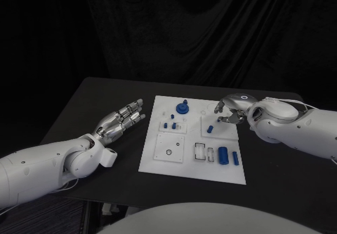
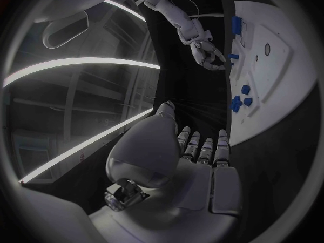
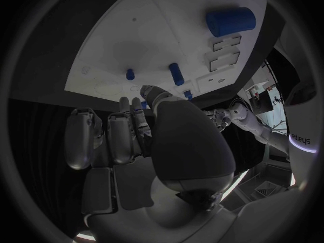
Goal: Assemble the parts on the task board
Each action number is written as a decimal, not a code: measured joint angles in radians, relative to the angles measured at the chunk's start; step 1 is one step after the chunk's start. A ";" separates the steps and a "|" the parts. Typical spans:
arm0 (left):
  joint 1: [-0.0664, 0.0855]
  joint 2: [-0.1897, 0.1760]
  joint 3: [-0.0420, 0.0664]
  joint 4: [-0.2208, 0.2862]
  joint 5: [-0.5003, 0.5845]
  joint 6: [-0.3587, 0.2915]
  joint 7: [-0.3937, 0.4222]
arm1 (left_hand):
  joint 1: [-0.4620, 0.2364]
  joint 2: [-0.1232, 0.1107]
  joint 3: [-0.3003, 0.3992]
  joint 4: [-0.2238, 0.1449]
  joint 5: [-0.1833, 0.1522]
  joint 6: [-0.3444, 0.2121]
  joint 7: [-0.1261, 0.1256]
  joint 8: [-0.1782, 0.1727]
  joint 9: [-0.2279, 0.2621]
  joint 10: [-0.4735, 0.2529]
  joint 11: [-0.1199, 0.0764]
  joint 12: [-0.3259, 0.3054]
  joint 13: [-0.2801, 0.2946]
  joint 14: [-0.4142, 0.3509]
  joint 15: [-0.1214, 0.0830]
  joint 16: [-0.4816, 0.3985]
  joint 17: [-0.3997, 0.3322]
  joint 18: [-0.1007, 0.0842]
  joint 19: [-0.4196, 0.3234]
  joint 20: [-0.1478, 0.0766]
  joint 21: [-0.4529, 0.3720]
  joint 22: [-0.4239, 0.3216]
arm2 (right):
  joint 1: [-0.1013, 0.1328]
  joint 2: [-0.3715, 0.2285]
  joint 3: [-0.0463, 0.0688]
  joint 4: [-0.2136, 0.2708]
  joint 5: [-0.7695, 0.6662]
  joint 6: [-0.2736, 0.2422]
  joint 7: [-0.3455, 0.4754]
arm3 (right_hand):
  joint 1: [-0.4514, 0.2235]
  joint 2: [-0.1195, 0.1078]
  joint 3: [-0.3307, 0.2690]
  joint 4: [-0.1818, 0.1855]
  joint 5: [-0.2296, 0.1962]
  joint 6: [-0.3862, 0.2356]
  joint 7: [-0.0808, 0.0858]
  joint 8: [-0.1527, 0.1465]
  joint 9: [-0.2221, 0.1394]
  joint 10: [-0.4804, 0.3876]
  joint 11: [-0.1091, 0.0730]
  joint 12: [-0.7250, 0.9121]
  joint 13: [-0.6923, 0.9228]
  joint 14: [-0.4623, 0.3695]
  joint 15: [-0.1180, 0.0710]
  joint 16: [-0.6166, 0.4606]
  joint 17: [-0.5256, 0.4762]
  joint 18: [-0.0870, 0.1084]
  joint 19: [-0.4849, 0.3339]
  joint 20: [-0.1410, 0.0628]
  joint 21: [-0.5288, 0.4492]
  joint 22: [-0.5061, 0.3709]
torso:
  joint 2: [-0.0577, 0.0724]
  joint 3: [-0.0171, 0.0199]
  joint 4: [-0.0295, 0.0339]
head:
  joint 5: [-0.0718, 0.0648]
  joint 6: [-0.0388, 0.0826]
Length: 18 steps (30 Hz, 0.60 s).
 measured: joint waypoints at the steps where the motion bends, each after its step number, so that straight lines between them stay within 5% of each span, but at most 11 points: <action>1: 0.000 0.000 0.000 0.000 0.001 0.002 0.000 | 0.000 0.000 0.000 0.000 0.002 0.000 0.000 0.000 0.000 0.000 0.000 0.000 0.000 0.001 0.001 0.000 0.000 0.000 0.000 0.000 0.000 0.000 | -0.002 0.003 0.000 -0.005 -0.001 0.000 0.001 | 0.000 0.000 0.000 0.000 0.008 0.000 0.000 0.000 0.000 0.001 -0.001 0.000 -0.003 0.000 0.000 0.000 0.000 0.000 0.000 0.000 0.000 0.000 | 0.000 -0.0017 0.0007 | -0.002 0.000; 18: -0.006 0.001 0.000 0.010 0.010 0.026 0.002 | 0.039 -0.003 0.000 -0.022 0.063 0.000 0.000 0.000 0.000 0.004 0.011 0.000 0.000 0.009 0.009 0.000 0.002 0.000 0.009 0.016 0.000 -0.004 | -0.020 0.032 0.000 -0.060 -0.008 0.005 0.001 | 0.000 0.000 0.021 -0.026 0.146 0.053 -0.015 0.025 0.021 0.030 -0.005 0.008 -0.035 0.000 0.000 0.000 -0.008 0.000 0.000 0.000 0.000 0.000 | -0.003 -0.0081 0.0008 | -0.010 0.000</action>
